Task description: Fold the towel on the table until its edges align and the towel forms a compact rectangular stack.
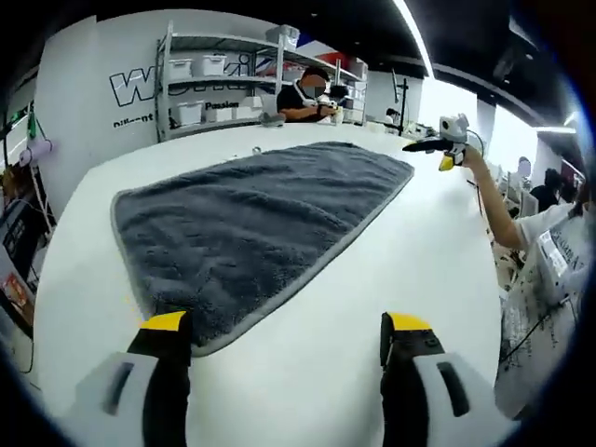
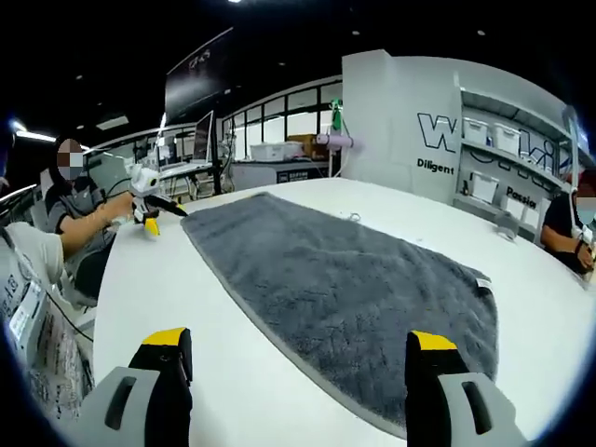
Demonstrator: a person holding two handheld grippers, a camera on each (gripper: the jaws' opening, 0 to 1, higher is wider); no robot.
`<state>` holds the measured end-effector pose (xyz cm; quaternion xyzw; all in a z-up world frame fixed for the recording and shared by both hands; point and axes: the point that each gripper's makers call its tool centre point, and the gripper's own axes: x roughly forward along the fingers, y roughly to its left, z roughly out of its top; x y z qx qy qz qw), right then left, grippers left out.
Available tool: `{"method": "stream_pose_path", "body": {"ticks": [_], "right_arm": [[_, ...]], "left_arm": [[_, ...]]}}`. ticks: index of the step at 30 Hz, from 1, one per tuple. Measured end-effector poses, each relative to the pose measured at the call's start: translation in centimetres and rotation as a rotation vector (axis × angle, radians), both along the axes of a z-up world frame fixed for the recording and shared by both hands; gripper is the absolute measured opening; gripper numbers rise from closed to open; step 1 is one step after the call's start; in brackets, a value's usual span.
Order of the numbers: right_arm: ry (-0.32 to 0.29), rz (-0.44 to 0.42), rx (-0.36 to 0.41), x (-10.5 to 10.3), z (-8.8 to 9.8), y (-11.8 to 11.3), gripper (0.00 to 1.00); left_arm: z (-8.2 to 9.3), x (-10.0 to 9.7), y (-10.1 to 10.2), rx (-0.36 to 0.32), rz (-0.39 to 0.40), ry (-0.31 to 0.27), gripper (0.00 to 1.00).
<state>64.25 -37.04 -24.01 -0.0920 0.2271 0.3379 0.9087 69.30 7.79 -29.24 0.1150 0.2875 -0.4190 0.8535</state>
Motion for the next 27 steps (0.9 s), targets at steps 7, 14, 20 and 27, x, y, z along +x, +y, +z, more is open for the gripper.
{"method": "stream_pose_path", "body": {"ticks": [7, 14, 20, 27], "right_arm": [[0.031, -0.032, -0.040, -1.2, -0.2, -3.2, 0.96], [0.146, -0.072, -0.061, -1.7, -2.8, -8.6, 0.83], [0.192, -0.136, -0.044, -0.3, -4.8, -12.0, 0.69], [0.208, -0.143, -0.046, 0.2, -5.7, -12.8, 0.59]], "left_arm": [[-0.1, 0.1, 0.2, -0.006, 0.006, 0.018, 0.85], [0.1, 0.3, 0.7, -0.046, 0.019, 0.030, 0.75], [0.1, 0.6, 1.0, -0.032, 0.018, 0.023, 0.70], [-0.3, 0.7, 1.2, 0.039, 0.000, -0.004, 0.63]]}}
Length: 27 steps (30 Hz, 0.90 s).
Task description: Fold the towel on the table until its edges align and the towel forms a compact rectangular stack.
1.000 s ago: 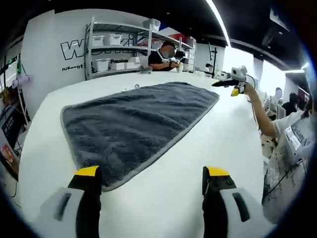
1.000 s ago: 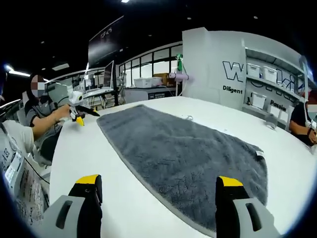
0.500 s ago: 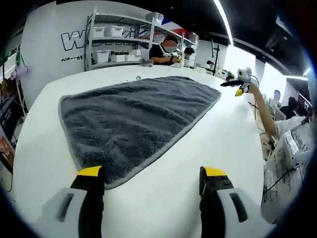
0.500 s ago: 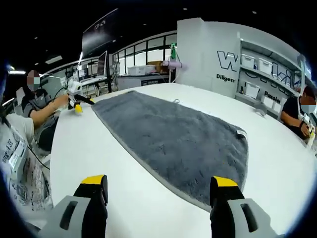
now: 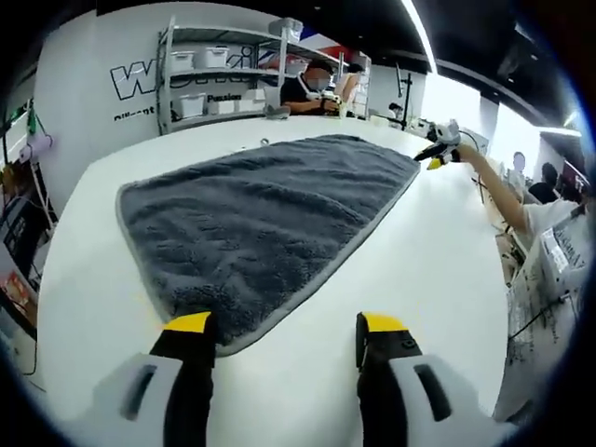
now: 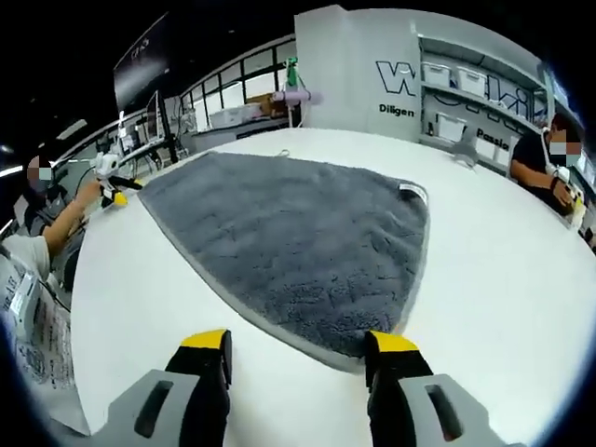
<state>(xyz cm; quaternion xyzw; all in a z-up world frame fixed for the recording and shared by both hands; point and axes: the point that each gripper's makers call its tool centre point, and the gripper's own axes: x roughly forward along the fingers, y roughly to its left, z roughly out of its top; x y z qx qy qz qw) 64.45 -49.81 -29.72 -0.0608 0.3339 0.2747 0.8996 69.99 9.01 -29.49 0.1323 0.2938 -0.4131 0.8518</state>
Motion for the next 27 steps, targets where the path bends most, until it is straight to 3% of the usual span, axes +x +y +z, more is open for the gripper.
{"method": "stream_pose_path", "body": {"ticks": [2, 8, 10, 16, 23, 27], "right_arm": [[-0.011, 0.013, -0.065, 0.0, -0.4, -0.4, 0.53], [-0.011, -0.016, -0.100, 0.3, -0.5, -1.3, 0.36], [-0.019, -0.014, -0.118, 0.3, -0.5, -1.5, 0.27], [-0.026, -0.006, -0.144, 0.4, -0.5, -1.8, 0.11], [-0.038, -0.012, -0.188, 0.6, -0.5, -2.2, 0.03], [-0.036, -0.013, -0.192, 0.5, -0.4, -2.3, 0.03]], "left_arm": [[-0.1, 0.1, 0.1, 0.024, -0.006, -0.015, 0.60], [-0.2, 0.6, 0.9, 0.021, 0.005, -0.037, 0.53], [-0.3, 0.7, 1.2, 0.015, 0.011, -0.045, 0.48], [0.0, 1.9, 1.8, 0.003, 0.056, -0.088, 0.29], [0.3, 2.7, 2.8, -0.024, 0.087, -0.100, 0.12], [0.4, 2.7, 3.0, -0.086, 0.107, -0.057, 0.08]]}}
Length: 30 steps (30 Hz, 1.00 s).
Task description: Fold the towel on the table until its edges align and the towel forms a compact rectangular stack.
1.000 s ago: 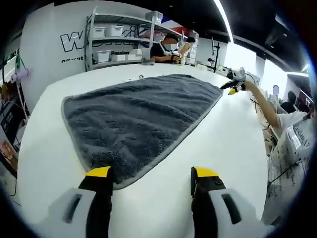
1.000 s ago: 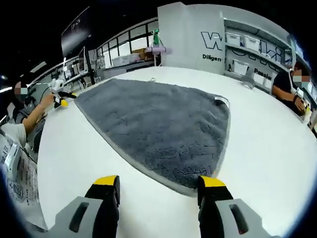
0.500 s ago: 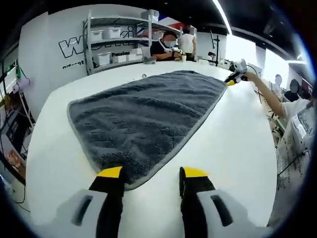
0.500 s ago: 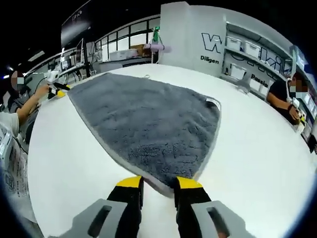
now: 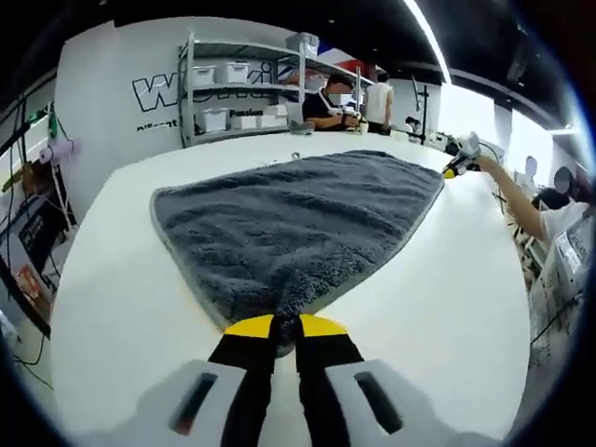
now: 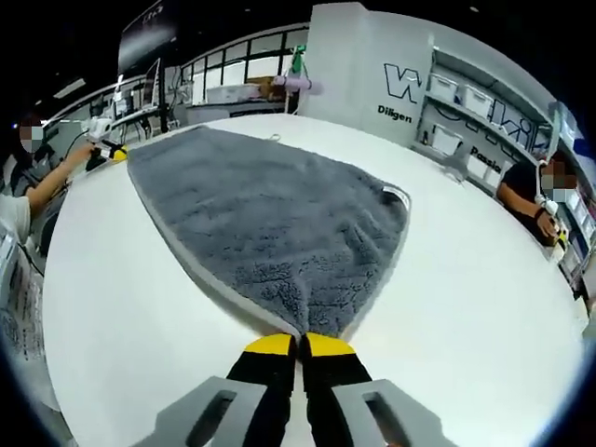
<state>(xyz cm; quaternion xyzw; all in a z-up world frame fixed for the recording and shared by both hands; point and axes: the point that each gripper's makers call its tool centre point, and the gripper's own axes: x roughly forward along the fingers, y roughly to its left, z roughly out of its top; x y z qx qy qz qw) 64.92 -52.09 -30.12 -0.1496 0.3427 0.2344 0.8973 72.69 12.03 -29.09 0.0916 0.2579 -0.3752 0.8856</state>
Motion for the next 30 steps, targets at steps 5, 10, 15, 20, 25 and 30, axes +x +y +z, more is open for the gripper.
{"method": "stream_pose_path", "body": {"ticks": [5, 10, 15, 20, 25, 30], "right_arm": [[0.015, 0.011, -0.033, -1.1, 0.0, 0.0, 0.03], [0.022, 0.032, -0.051, -2.2, 0.1, 0.2, 0.03], [0.025, 0.043, -0.056, -3.5, 0.1, 0.4, 0.02], [0.025, 0.049, -0.056, -5.0, 0.1, 0.4, 0.02], [0.030, 0.061, -0.049, -6.8, 0.3, 0.4, 0.02], [0.042, 0.077, -0.048, -8.7, 0.3, 0.5, 0.02]], "left_arm": [[0.0, -0.9, 0.2, -0.021, -0.004, 0.040, 0.06], [0.0, -2.2, 0.6, -0.015, -0.019, 0.055, 0.06], [-0.1, -3.4, 0.8, 0.000, -0.035, 0.068, 0.06], [-0.2, -4.8, 1.0, 0.020, -0.060, 0.083, 0.06], [-0.2, -6.6, 1.3, 0.021, -0.080, 0.103, 0.06], [-0.2, -8.1, 1.5, 0.021, -0.097, 0.110, 0.06]]}}
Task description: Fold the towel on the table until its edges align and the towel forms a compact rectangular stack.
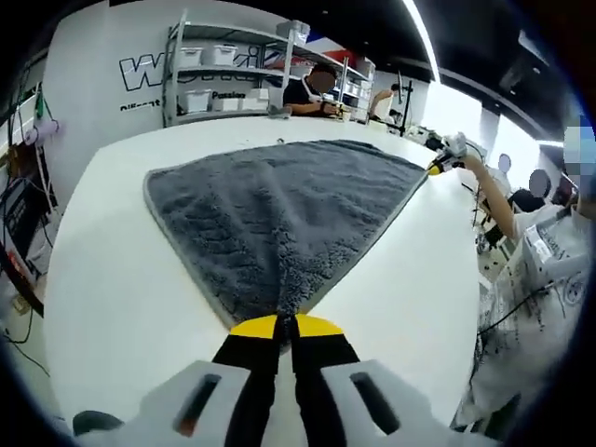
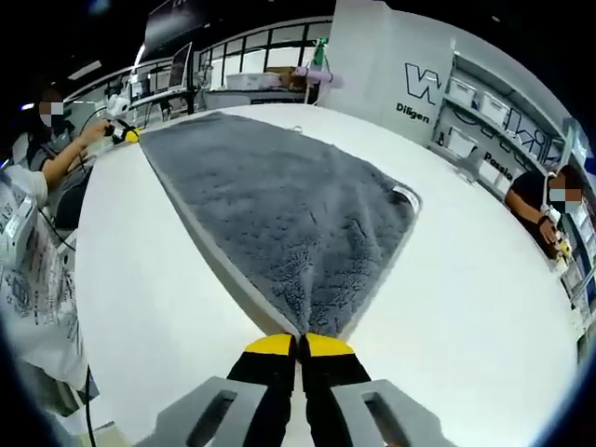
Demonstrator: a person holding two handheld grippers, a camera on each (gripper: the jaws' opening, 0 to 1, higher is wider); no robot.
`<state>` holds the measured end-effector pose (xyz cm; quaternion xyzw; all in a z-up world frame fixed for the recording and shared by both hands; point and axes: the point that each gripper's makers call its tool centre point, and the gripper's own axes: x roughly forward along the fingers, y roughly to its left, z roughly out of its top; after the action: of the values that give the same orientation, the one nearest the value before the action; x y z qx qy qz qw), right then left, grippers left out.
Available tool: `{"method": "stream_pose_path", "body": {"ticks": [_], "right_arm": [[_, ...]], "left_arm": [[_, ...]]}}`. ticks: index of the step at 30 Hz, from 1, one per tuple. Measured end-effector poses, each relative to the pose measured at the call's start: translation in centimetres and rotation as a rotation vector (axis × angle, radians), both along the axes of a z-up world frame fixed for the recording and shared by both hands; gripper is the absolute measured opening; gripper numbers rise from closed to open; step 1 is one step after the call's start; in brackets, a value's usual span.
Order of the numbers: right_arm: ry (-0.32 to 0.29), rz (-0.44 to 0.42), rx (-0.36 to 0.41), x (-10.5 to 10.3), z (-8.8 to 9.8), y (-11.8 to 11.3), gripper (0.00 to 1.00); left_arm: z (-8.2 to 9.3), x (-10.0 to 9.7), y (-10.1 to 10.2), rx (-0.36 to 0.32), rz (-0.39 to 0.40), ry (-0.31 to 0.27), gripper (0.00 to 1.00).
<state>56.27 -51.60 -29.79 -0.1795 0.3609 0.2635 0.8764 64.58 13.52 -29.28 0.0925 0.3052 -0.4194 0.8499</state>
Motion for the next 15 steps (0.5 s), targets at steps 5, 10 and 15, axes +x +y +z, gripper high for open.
{"method": "stream_pose_path", "body": {"ticks": [5, 10, 15], "right_arm": [[0.012, 0.012, 0.016, -1.7, 0.2, 0.1, 0.02], [0.028, 0.025, 0.026, -3.3, 0.2, 0.3, 0.02], [0.041, 0.037, 0.027, -4.4, 0.1, 0.4, 0.02]], "left_arm": [[-0.1, -1.8, 0.0, 0.004, -0.019, 0.015, 0.06], [-0.1, -3.5, 0.0, 0.020, -0.041, 0.029, 0.06], [-0.2, -4.9, 0.2, 0.034, -0.061, 0.044, 0.06]]}}
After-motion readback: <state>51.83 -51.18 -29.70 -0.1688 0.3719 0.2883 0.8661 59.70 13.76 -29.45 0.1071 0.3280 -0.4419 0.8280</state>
